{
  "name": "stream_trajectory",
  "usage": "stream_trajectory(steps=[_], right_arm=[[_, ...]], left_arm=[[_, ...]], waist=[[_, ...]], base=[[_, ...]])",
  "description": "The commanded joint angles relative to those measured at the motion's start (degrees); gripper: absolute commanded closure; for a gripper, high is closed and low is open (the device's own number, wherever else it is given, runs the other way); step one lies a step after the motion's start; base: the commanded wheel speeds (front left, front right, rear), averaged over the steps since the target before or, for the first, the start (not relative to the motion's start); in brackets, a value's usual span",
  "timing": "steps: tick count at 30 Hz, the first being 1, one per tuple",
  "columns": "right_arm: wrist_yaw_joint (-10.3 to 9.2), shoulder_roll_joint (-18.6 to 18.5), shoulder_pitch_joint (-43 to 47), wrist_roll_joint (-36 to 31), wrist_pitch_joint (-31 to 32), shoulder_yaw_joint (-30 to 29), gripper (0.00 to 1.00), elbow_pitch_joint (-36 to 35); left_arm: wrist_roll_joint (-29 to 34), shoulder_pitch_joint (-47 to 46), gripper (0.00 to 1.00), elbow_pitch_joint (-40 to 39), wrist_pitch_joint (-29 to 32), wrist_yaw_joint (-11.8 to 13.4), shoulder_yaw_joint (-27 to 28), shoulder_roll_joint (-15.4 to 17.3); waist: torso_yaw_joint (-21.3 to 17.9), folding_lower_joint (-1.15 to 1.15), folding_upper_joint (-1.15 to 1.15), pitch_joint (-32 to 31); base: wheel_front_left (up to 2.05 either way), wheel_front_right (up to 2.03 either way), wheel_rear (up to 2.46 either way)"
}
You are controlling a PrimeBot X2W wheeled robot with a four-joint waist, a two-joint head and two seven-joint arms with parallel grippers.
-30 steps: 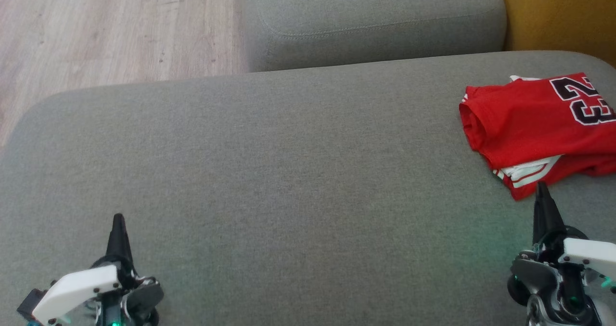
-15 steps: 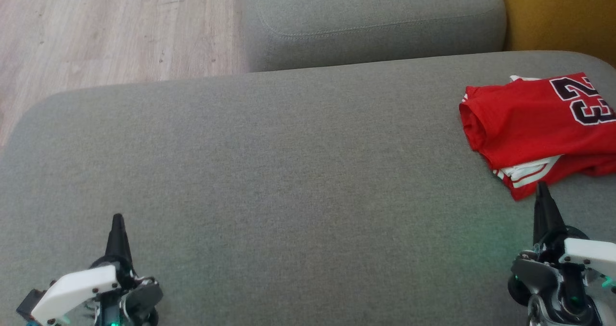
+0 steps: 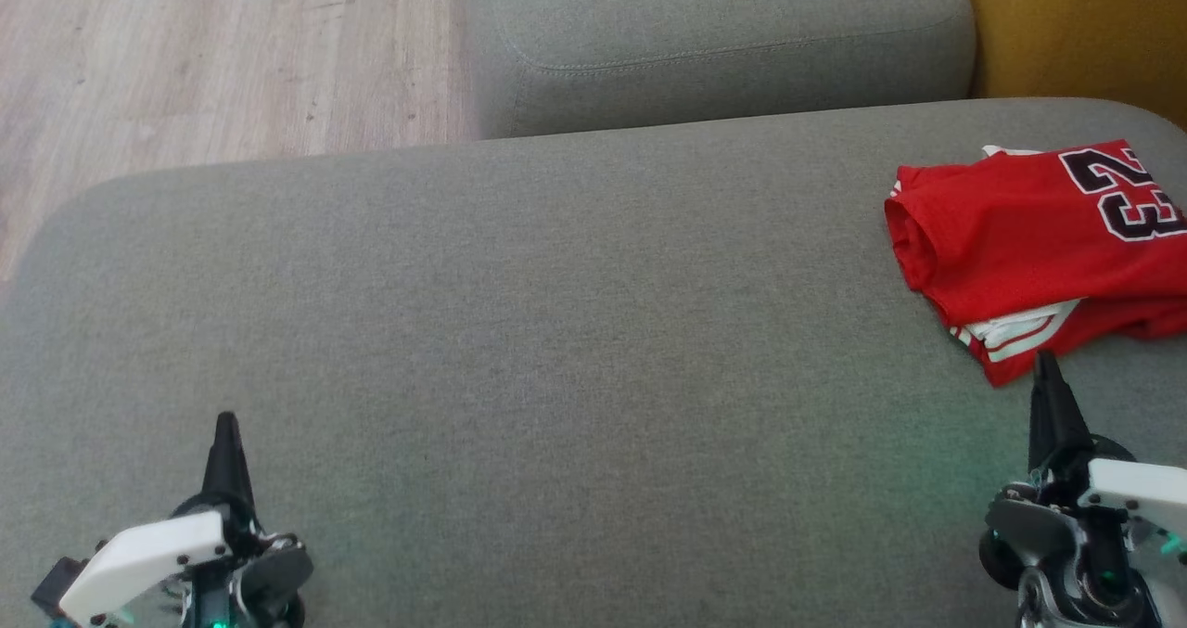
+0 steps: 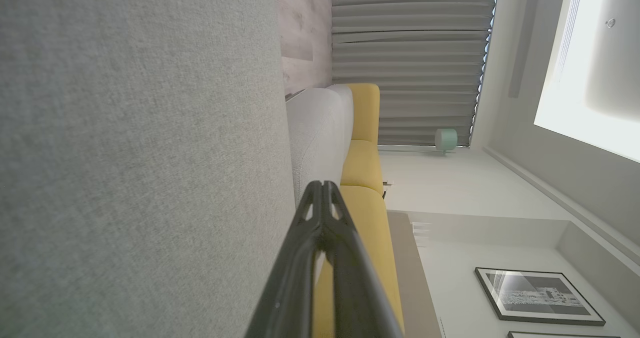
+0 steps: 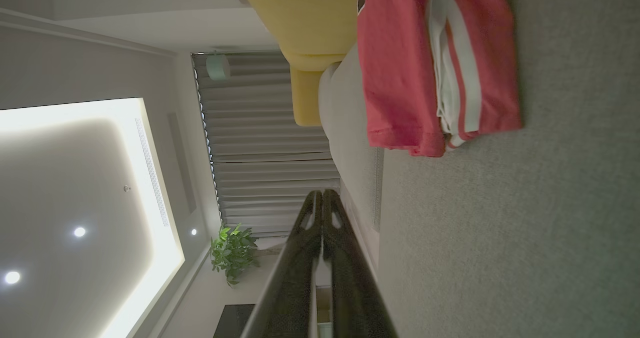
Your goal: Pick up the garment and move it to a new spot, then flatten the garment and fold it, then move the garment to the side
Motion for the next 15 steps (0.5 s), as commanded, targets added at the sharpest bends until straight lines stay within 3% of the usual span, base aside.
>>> stream_trajectory(steps=[1,15], right_arm=[[-0.04,-0.5,-2.7,-0.2,0.5,0.9,1.00,-2.2],[-0.04,-0.4,-2.7,-0.3,0.7,0.7,1.00,-2.2]], left_arm=[[0.5,-2.8,1.00,-1.6,0.2,-0.4,2.0,0.5],[0.7,-2.8,1.00,-1.6,0.4,-0.4,2.2,0.3]], waist=[[0.0,0.00,0.00,0.0],[0.0,0.00,0.00,0.0]], base=[[0.00,0.00,0.00],[0.00,0.00,0.00]])
